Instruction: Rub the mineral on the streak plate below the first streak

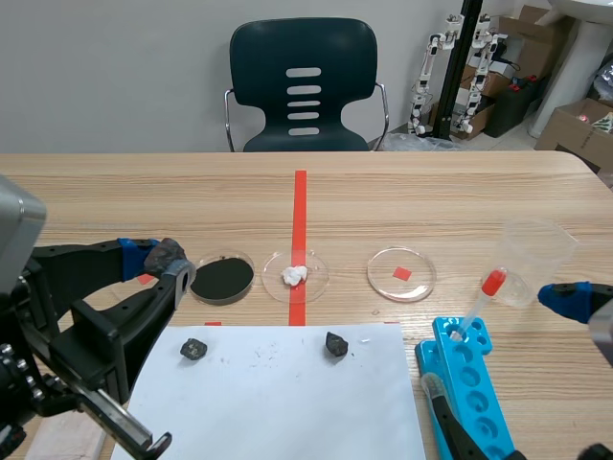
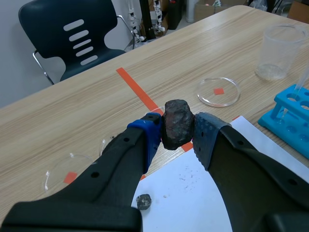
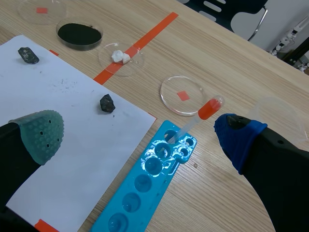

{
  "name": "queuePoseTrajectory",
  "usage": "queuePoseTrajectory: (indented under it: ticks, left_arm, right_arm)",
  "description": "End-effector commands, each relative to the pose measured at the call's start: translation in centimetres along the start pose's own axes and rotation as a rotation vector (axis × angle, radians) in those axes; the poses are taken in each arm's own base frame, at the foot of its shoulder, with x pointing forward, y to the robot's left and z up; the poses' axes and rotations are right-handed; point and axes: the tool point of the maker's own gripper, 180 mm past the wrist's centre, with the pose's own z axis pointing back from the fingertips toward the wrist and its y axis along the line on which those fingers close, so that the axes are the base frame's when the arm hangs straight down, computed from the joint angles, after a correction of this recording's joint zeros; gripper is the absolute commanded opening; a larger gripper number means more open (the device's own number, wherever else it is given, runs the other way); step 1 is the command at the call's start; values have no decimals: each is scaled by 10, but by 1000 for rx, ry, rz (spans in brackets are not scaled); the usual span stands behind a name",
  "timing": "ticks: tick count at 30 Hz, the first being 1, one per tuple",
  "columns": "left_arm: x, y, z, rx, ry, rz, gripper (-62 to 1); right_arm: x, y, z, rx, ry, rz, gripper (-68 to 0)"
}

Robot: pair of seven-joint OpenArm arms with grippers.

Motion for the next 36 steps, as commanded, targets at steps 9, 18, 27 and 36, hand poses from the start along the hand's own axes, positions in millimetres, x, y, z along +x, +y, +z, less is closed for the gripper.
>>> queuePoseTrajectory:
  ticks: [9, 18, 27, 36]
  left_arm:
    - [8, 0, -1, 5, -28, 6, -464]
    - [7, 0, -1, 5, -28, 6, -464]
    - [4, 0, -1, 6, -11, 6, -464]
    - [-61, 17, 8, 106, 367, 77, -464]
  right_arm:
    - [9, -3, -1, -5, -34, 7, 4]
    - [9, -3, -1, -5, -34, 7, 4]
    - [9, -3, -1, -5, -34, 7, 4]
    - [9, -3, -1, -5, -34, 7, 4]
